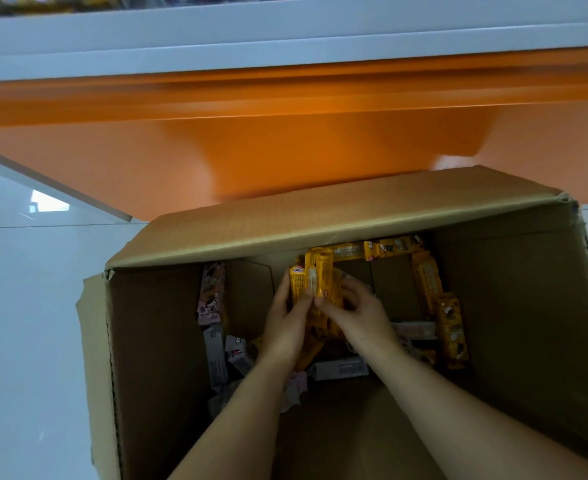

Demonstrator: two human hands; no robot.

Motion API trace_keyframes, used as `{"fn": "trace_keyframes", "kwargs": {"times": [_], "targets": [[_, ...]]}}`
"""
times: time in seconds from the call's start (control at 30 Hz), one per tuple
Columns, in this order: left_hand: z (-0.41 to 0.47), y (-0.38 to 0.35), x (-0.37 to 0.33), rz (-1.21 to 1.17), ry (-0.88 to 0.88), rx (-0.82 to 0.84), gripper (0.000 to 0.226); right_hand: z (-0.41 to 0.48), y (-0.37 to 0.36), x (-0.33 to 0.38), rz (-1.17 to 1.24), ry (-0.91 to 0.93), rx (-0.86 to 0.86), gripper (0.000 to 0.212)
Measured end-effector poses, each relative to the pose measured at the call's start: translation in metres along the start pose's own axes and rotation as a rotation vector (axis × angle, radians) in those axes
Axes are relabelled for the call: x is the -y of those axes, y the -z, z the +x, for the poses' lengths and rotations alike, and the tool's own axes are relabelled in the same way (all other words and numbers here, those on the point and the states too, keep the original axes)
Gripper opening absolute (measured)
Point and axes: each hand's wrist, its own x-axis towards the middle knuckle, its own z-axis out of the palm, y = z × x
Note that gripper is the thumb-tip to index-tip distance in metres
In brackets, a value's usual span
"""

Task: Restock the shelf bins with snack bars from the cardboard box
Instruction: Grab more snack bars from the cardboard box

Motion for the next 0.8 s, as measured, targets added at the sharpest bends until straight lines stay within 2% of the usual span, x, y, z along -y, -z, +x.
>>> {"fn": "trace_keyframes", "kwargs": {"times": [0.07,0.23,0.37,0.43,0.5,0.63,0.8], "targets": [[0.001,0.001,-0.002,-0.007,-0.003,-0.002,0.039,0.001,0.000,0.004,0.009,-0.002,0.018,0.033],[-0.010,-0.001,-0.014,-0.013,0.000,0.002,0.037,-0.008,-0.002,0.016,-0.028,0.031,0.019,0.053],[-0.029,-0.003,-0.037,-0.010,-0.027,0.004,0.030,-0.028,0.003,0.033,-0.037,0.096,0.001,0.059],[-0.043,-0.005,-0.049,-0.052,-0.057,0.001,0.031,-0.041,0.006,0.042,-0.028,0.160,-0.006,0.052],[-0.062,-0.006,-0.061,-0.057,-0.108,0.014,0.038,-0.060,0.010,0.052,-0.007,0.225,-0.015,0.042],[-0.105,-0.007,-0.085,0.012,-0.246,0.042,0.049,-0.105,0.016,0.073,-0.016,0.349,-0.028,0.051],[-0.157,-0.007,-0.119,0.084,-0.452,0.047,0.046,-0.159,0.020,0.107,-0.028,0.529,-0.050,0.049]]}}
